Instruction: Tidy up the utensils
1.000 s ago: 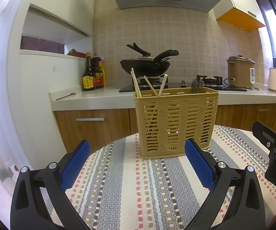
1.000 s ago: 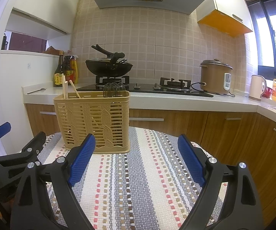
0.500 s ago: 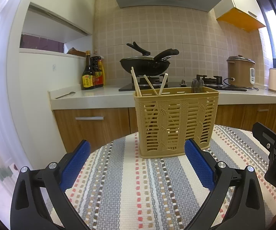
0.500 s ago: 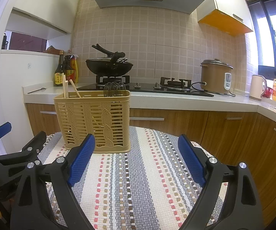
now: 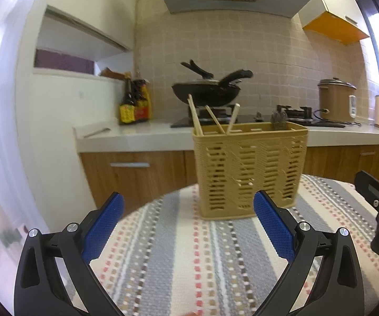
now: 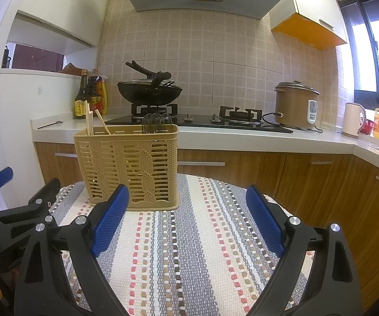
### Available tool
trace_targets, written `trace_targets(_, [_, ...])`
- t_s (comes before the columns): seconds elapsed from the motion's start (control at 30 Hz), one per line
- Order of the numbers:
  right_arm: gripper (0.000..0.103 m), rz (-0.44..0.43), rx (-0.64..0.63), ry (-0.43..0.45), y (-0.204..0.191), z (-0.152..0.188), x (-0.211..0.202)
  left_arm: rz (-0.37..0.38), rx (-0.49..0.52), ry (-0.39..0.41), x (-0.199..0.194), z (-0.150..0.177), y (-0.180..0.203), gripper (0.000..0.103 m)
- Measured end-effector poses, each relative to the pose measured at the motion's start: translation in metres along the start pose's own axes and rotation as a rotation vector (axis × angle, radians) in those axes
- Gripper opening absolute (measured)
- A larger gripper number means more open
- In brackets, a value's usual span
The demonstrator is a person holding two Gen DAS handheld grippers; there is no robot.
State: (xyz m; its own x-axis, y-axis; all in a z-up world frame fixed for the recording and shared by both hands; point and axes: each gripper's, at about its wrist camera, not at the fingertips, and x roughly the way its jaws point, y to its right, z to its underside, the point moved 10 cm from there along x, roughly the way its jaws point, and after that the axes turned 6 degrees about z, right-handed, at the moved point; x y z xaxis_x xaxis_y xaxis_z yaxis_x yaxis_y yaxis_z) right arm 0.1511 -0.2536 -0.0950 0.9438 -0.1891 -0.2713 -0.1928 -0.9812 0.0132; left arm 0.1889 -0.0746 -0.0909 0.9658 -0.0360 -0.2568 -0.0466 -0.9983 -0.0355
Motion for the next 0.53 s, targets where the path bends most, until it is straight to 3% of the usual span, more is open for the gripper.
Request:
trace_targets(0.17, [0.086,0.001,0.001,0.002,0.0002,0.0007,-0.0004,-0.015,-0.017,-0.016,0.003,0.0022,-0.0068,0.095])
trace_targets(0.4, [0.086,0.003,0.0,0.001,0.0013,0.0017,-0.0011,0.055,-0.043,-0.07,0.0096,0.0077,-0.0023,0.096])
trace_targets(0.53, [0.086,0.003,-0.001,0.002,0.0015,0.0013,-0.0019,0.041,-0.023,-0.045,0.0057,0.0055,0.0,0.096])
